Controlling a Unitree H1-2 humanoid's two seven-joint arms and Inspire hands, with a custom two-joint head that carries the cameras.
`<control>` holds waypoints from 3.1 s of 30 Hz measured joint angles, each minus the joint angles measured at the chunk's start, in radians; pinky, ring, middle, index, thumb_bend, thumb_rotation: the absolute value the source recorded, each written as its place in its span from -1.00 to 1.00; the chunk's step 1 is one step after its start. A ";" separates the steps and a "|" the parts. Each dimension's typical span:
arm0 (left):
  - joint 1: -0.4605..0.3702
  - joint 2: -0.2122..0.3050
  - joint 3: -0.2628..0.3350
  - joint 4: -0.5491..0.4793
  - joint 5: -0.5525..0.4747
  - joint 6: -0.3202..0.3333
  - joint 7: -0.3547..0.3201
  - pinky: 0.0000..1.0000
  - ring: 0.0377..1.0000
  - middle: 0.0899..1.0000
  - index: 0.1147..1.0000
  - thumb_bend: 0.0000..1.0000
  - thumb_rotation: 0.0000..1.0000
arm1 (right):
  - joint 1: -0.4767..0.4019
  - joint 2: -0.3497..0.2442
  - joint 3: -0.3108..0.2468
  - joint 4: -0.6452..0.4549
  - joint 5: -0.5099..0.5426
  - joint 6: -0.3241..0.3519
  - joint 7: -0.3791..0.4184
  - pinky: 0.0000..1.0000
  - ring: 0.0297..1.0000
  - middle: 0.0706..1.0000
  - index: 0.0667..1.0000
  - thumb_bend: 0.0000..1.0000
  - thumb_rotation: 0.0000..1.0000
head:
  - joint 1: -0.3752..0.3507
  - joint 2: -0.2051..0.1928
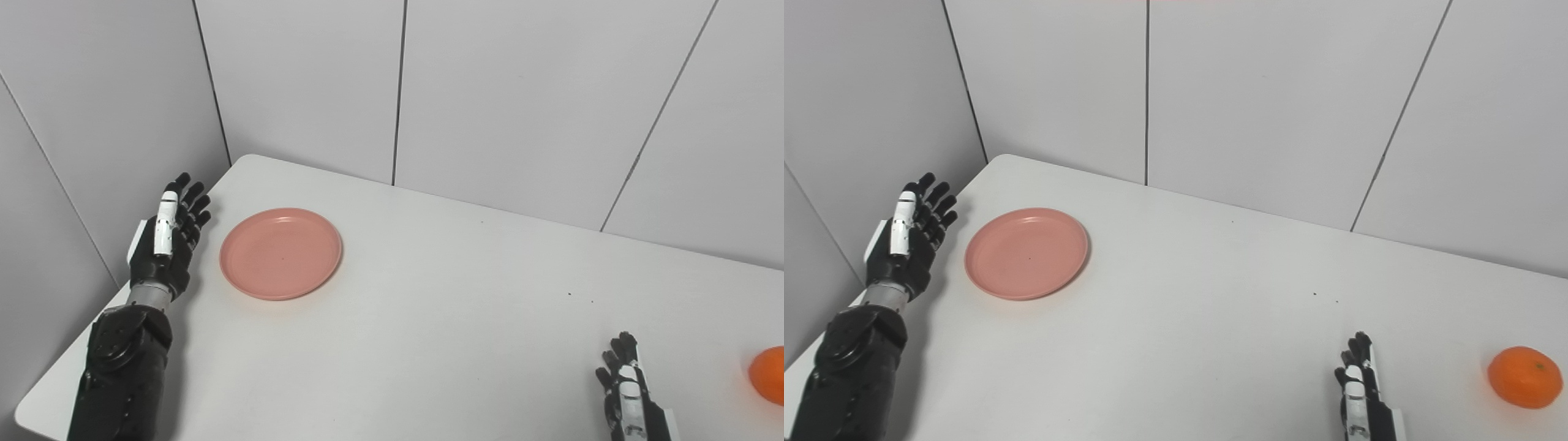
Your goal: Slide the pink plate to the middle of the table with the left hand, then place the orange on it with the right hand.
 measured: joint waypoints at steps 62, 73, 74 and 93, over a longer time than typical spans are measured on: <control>-0.054 -0.031 -0.104 0.178 0.020 -0.062 -0.010 0.93 0.89 0.88 0.85 -0.22 0.95 | -0.001 -0.006 -0.002 0.000 0.006 0.001 0.001 1.00 0.97 0.98 0.98 -0.71 1.00 | 0.003 -0.002; -0.063 -0.068 -0.160 0.122 0.022 0.006 -0.015 0.75 0.76 0.75 0.73 -0.27 1.00 | -0.002 -0.004 -0.002 0.001 0.004 0.001 0.000 1.00 0.99 0.99 0.99 -0.70 1.00 | 0.002 -0.005; -0.064 -0.071 -0.167 0.118 0.021 0.012 -0.018 0.75 0.76 0.75 0.72 -0.27 1.00 | -0.003 -0.004 -0.002 0.002 0.005 0.001 0.000 1.00 0.99 0.99 0.99 -0.70 1.00 | 0.002 -0.003; -0.078 -0.128 -0.240 0.058 0.024 0.094 -0.045 0.79 0.78 0.78 0.74 -0.25 1.00 | -0.003 -0.003 -0.002 0.003 0.005 0.001 0.000 1.00 0.97 0.98 0.98 -0.68 1.00 | -0.005 0.002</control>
